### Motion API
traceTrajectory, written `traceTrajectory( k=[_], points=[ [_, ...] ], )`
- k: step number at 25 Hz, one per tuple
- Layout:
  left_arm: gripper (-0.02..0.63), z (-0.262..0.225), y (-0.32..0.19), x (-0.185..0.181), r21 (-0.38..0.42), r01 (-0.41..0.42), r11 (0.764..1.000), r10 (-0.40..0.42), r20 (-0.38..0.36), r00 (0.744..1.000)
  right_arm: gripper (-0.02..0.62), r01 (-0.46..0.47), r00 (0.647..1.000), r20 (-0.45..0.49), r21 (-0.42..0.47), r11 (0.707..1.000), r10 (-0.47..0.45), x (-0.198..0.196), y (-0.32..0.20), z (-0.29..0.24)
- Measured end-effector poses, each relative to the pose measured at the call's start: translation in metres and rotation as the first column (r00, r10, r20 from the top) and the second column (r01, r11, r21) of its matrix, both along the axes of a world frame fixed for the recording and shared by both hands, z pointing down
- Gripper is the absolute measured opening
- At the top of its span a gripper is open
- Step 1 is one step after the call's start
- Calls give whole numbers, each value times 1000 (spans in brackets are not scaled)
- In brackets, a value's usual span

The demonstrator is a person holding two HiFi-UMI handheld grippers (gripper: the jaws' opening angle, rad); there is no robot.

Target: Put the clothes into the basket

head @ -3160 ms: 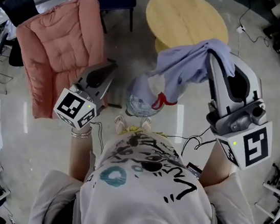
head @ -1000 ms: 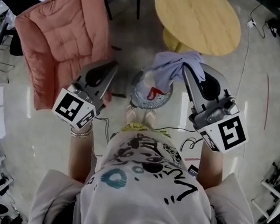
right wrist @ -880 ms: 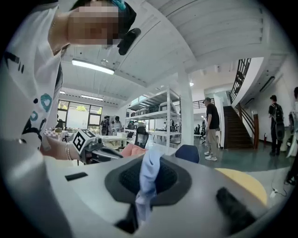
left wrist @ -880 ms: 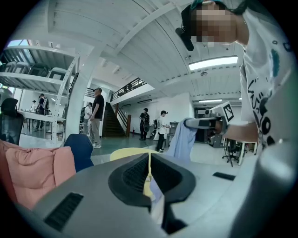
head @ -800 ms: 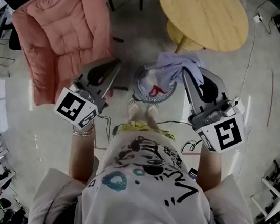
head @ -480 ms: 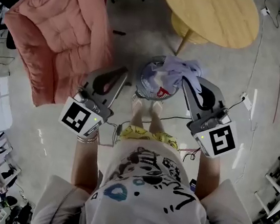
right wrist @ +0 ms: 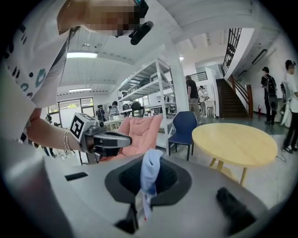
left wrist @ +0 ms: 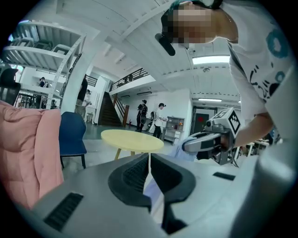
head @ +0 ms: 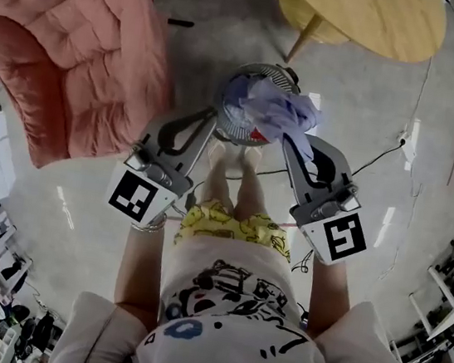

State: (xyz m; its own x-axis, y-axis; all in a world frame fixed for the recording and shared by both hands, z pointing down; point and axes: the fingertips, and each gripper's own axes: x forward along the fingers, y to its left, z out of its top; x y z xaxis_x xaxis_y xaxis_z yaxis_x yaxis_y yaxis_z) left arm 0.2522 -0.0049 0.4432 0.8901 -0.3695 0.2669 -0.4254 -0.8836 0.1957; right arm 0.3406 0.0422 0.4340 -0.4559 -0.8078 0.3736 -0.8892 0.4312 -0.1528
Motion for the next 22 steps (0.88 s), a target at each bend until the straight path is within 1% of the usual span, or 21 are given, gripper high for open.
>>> traceTrajectory(
  k=[4,6,8,11,13,16,19,22],
  points=[
    [23,32,-9,-22,-32,42,999,-43,-8,999,33,41,999,1,-29,999,-41,-25,-10,38],
    [23,47,-8,-30,-52,51,997,-51,9,999,34,59,998,-24,-22,998,-60,-36,-13,52],
    [23,56,-2,-35,-67,43,997,-41,29,999,34,50,998,-32,-34,998,-51,-44,-9,61],
    [23,69,3,-29,-82,49,995,-46,35,998,34,39,999,-31,-96,995,-42,-39,3,91],
    [23,79,6,-26,-84,72,994,-69,39,997,34,56,997,-51,-125,991,-63,-33,5,112],
    [23,91,10,-28,-67,84,994,-81,41,996,34,62,995,-63,-137,989,-72,-32,5,131],
    [23,106,17,-29,-100,99,990,-95,47,994,34,78,994,-69,-134,988,-88,-33,7,142],
    [23,114,22,-30,-118,82,990,-75,61,995,34,65,995,-65,-130,989,-74,-35,5,153]
  ],
)
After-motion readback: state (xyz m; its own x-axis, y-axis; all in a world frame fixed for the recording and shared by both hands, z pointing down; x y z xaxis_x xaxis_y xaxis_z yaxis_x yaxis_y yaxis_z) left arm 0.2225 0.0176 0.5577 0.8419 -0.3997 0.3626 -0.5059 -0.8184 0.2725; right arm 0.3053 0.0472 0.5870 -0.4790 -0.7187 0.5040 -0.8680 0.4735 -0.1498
